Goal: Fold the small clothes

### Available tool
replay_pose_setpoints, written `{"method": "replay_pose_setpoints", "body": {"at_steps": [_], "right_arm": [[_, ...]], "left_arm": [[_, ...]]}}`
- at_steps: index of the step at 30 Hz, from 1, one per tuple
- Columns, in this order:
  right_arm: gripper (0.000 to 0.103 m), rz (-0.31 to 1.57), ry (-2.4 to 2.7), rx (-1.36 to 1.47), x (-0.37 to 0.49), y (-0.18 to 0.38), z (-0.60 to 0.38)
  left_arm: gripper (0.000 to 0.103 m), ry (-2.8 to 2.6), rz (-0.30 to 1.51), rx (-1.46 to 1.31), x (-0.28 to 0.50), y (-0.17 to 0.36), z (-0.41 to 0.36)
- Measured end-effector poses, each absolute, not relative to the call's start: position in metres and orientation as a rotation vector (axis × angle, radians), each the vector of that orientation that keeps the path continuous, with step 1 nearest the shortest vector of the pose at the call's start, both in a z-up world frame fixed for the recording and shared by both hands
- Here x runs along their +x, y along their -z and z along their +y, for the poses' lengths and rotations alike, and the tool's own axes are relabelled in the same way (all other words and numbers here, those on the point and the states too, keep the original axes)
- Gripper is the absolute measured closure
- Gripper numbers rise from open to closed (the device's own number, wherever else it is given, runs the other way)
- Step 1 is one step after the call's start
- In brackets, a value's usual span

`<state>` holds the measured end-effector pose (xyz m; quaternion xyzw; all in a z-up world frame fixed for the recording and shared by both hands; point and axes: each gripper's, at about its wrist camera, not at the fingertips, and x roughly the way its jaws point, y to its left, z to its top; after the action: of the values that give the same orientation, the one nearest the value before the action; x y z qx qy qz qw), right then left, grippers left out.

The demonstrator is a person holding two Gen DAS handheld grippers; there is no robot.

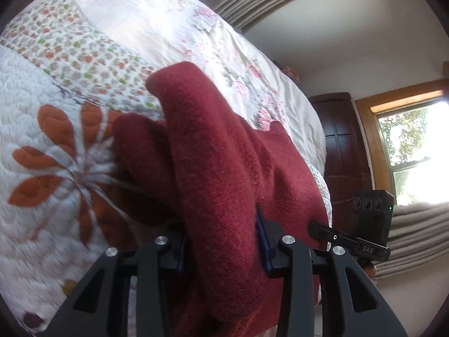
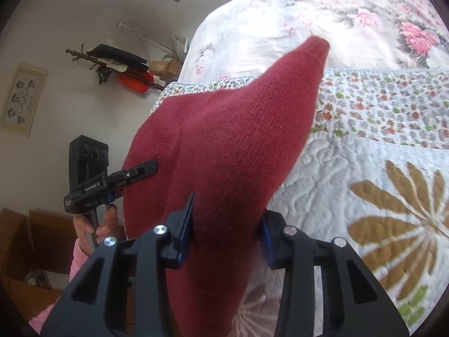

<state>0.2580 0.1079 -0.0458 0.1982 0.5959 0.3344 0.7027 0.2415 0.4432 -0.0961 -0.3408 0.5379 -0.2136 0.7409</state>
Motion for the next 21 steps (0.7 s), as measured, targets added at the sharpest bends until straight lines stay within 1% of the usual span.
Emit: {"method": "replay_pose_setpoints", "body": {"at_steps": [6, 12, 15, 18, 20, 21], "right_arm": [[0.064, 1.263, -0.745, 0.412, 0.218, 0.001, 0.047], [0.064, 1.236, -0.697, 0.428, 0.184, -0.016, -0.024], [0.063, 1.25, -0.66, 0.451, 0.175, 0.003, -0.047], [0.062, 1.315, -0.618, 0.487, 0.177, 0.048, -0.065], [0.061, 1.353, -0.607, 0.505, 0.175, 0.078, -0.069], [0.059, 1.367, -0.604, 0.518, 0.172, 0.091, -0.069]], "left_arm": [[0.064, 0.559, 1.146, -0.723, 0.209, 0.06, 0.378], [0.064, 0.625, 1.122, -0.655, 0.178, 0.045, 0.309], [0.063, 0.606, 1.125, -0.611, 0.171, 0.057, 0.276], [0.062, 0.537, 1.169, -0.592, 0.163, 0.091, 0.259], [0.059, 0.496, 1.161, -0.57, 0.155, 0.111, 0.253], [0.055, 0.492, 1.156, -0.582, 0.153, 0.118, 0.254]]}}
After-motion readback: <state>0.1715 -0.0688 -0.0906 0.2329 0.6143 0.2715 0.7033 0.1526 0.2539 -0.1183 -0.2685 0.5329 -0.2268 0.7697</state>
